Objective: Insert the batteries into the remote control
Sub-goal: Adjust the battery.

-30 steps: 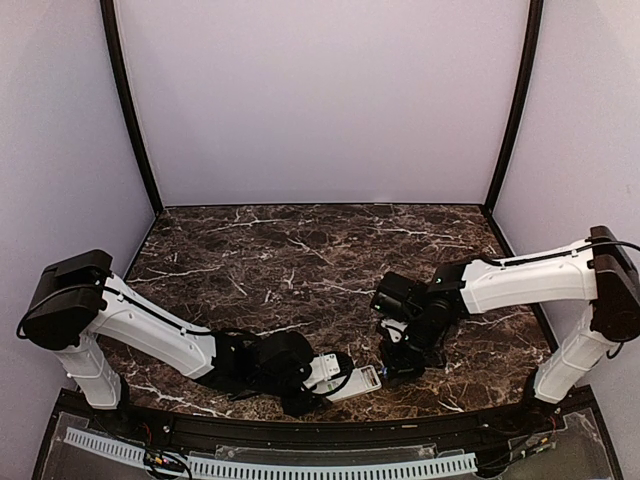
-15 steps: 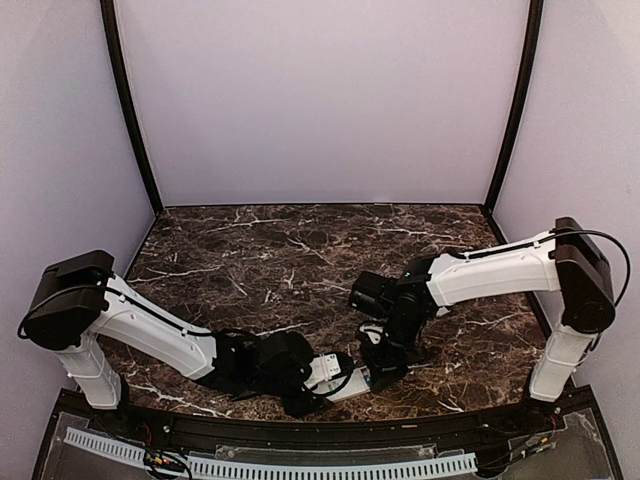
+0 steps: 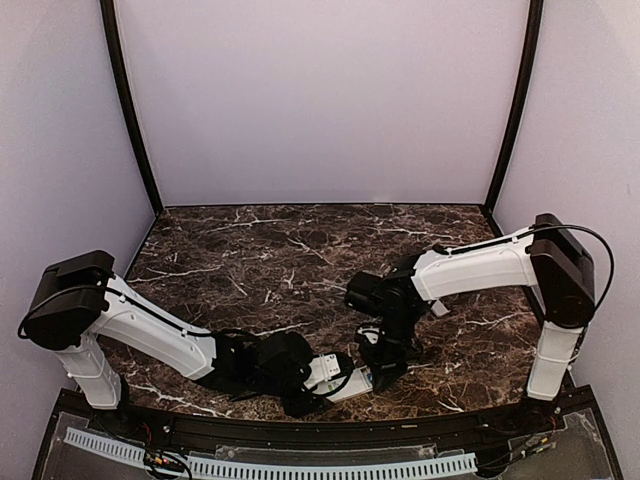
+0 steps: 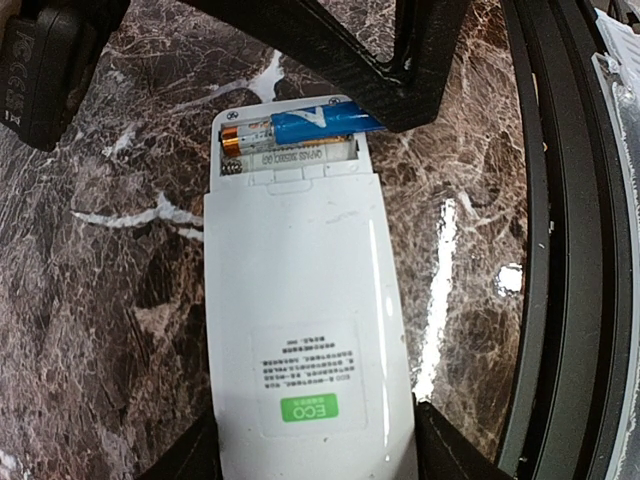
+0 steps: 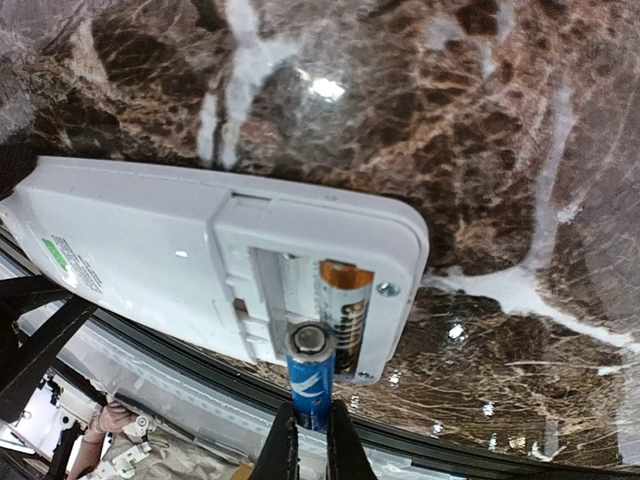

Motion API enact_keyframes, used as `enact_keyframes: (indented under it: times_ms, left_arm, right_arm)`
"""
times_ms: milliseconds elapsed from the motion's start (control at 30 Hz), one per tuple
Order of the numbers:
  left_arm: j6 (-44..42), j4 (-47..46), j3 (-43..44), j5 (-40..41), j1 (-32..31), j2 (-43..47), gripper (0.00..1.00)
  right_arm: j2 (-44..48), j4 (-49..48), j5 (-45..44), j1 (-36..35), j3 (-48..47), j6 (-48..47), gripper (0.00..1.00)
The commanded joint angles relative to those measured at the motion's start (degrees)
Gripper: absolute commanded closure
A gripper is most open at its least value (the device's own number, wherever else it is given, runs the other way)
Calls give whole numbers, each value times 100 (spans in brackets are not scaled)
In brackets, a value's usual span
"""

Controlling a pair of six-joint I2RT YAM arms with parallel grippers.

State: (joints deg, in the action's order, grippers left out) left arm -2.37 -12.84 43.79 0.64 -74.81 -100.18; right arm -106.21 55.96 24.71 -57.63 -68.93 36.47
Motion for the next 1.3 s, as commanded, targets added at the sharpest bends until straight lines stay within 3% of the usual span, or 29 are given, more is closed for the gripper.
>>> enact_keyframes:
  times_ms: [0,633,833,967,1067,1267]
  left_arm:
    - [-179,818,-291,-47,-69,-250,39]
    - [-247,701,-368,54,-69,-83,39]
    - [-585,17,-734,354,-69,705,30]
    - [-1217,-926,-1108,602,-120,1373,27]
    - [-2231,-1652,-1454,714,-199,1886,28]
    - [-4604,-2908,-1610,533,-335,1876,41]
  right_arm:
    - [-159,391,22,15,-226,-186,100]
    - [-118,643,-137,41,-543,-206,100]
    - [198,342,-168,51,-329,-169,100]
    - [422,207,-178,54,-187,-149,100]
    - [664,182,-185,50,-170,-162,100]
    - [1143,161,-255,-18,-192,-74,100]
